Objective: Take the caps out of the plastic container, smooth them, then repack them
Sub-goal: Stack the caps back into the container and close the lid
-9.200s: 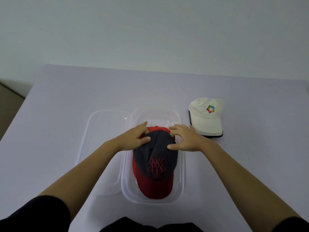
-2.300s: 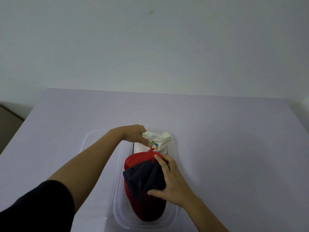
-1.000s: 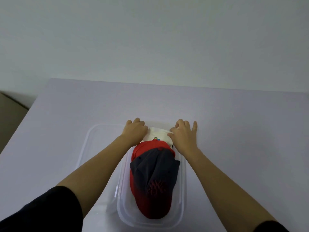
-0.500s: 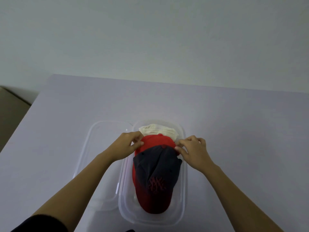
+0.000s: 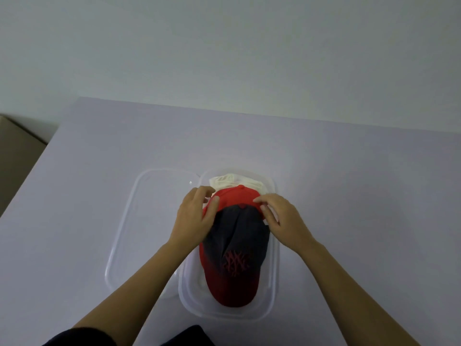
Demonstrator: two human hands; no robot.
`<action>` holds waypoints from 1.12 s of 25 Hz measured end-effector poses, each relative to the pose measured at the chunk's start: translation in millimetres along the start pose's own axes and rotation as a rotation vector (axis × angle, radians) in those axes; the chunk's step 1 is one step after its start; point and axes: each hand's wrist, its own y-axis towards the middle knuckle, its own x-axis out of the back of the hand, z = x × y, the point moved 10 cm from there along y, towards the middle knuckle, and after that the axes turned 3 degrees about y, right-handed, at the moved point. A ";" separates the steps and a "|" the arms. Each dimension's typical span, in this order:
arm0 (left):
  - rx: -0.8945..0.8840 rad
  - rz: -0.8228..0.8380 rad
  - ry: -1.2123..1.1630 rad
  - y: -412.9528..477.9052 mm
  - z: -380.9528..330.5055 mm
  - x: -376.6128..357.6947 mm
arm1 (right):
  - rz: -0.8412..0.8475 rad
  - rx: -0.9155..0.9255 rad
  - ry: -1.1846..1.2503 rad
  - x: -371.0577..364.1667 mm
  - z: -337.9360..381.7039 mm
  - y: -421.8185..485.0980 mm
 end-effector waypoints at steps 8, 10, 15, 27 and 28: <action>0.000 0.215 0.450 -39.8 -5.2 -59.2 | 0.190 -0.139 -0.062 -17.4 -10.2 37.6; -0.075 0.222 0.476 -35.1 -9.8 -60.2 | 0.178 -0.199 -0.031 -15.9 -13.6 47.0; -0.106 0.242 0.491 -34.2 -3.0 -59.1 | 0.112 -0.241 -0.042 -14.8 -23.7 50.6; 0.022 0.166 0.119 -0.4 -3.7 -61.8 | 0.077 -0.338 0.209 -43.8 -8.2 24.0; 0.077 0.190 0.108 1.6 6.6 -68.4 | 0.098 -0.352 0.144 -52.3 -11.3 22.7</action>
